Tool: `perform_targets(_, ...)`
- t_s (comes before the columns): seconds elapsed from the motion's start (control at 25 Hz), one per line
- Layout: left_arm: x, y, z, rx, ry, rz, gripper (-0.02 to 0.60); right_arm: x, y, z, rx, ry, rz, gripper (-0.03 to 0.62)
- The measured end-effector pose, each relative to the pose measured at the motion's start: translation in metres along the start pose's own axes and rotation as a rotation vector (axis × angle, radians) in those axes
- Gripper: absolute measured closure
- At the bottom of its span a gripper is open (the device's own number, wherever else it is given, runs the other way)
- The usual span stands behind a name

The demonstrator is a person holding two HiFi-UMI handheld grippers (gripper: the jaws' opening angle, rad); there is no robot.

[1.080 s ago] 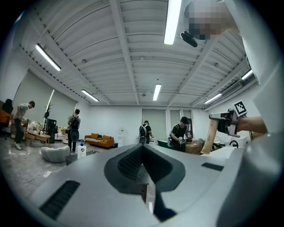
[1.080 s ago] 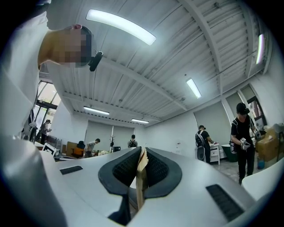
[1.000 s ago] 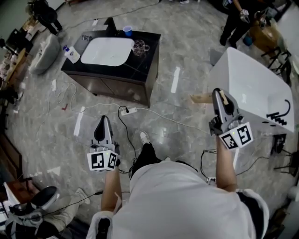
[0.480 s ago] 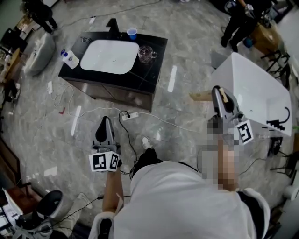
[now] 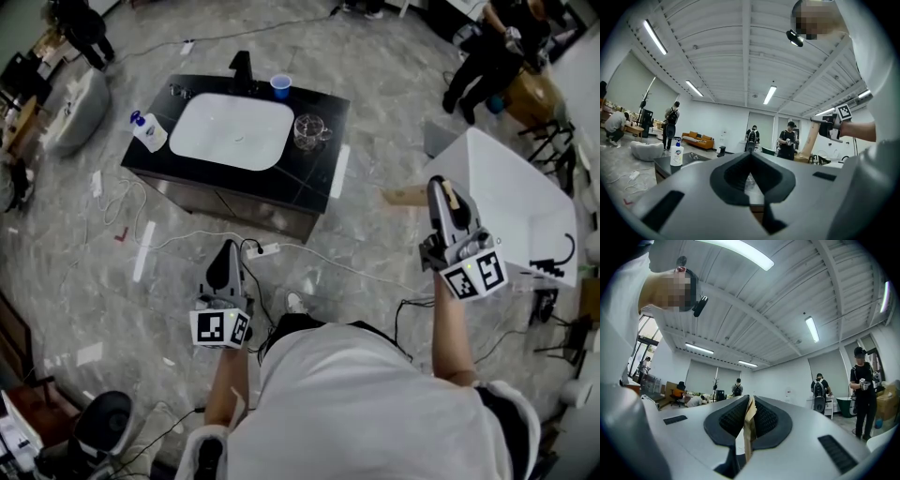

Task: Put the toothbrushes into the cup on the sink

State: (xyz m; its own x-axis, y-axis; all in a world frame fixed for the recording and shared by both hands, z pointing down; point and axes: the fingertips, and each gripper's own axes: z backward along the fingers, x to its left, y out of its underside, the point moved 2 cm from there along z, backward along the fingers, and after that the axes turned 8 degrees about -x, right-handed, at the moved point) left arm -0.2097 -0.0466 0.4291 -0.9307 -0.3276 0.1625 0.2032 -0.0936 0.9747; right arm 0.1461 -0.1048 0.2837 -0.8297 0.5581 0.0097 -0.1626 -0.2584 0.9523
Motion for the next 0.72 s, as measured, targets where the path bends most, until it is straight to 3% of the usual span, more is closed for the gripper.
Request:
perform_targets(0.4,0.001,0.009,-0.029,0.014,0.068,0.028,0.58,0.0,0.004,-0.025,0.012,0.009,0.008,0.553)
perform_targets(0.72,0.001,-0.004,-0.057,-0.001,0.03,-0.001,0.58,-0.023,0.012,-0.053,-0.006,-0.041,-0.02,0.553)
